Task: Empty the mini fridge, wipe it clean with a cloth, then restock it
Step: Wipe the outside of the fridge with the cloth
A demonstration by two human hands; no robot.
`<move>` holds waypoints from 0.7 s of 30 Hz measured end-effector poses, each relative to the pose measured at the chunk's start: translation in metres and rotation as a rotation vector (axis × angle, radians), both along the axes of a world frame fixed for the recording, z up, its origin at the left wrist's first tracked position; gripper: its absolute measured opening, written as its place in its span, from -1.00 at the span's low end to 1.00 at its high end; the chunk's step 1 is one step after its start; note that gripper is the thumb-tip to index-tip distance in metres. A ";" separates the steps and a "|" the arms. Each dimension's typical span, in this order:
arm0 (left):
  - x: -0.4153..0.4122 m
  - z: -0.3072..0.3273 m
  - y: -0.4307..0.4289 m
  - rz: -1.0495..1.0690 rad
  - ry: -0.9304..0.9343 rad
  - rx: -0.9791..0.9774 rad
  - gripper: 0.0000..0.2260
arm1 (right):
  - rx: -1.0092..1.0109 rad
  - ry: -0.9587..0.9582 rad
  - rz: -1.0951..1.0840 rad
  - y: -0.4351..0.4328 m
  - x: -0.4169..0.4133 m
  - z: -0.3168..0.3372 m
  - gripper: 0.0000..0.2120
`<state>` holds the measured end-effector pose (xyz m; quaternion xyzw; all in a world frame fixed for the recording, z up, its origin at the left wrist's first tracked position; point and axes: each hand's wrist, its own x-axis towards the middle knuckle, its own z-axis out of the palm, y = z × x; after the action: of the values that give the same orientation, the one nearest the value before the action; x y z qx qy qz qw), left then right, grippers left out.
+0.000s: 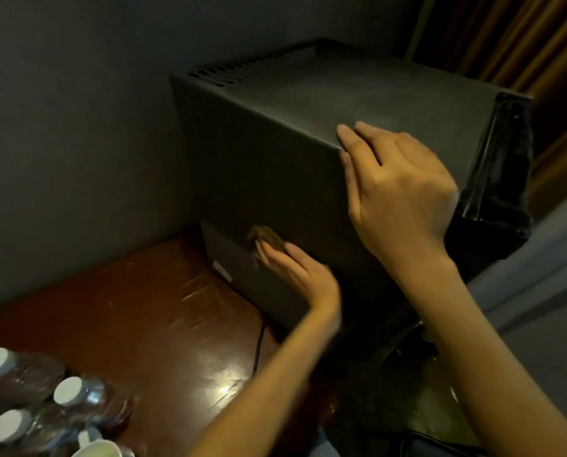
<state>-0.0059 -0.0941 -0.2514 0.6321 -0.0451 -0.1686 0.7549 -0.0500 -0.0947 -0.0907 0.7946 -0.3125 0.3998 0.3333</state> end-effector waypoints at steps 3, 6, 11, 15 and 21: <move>0.087 0.019 -0.022 0.125 0.060 -0.018 -0.59 | -0.009 -0.027 -0.008 -0.001 0.002 -0.001 -0.68; 0.170 0.039 -0.032 0.141 0.160 -0.010 -0.57 | -0.002 -0.049 0.008 -0.001 0.003 -0.001 -0.69; 0.199 0.049 -0.032 0.140 0.166 -0.003 -0.58 | -0.013 -0.045 -0.002 -0.001 0.005 0.000 -0.71; 0.131 0.040 -0.028 0.186 0.081 -0.098 -0.60 | 0.052 -0.045 -0.028 0.003 0.006 0.004 -0.73; -0.017 0.033 -0.011 0.173 -0.232 -0.161 -0.58 | 0.349 0.069 0.013 0.021 -0.012 0.023 -0.64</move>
<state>-0.0231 -0.1049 -0.2180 0.5863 -0.0905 -0.0247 0.8046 -0.0625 -0.0732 -0.0677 0.8555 -0.3606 0.3142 0.1984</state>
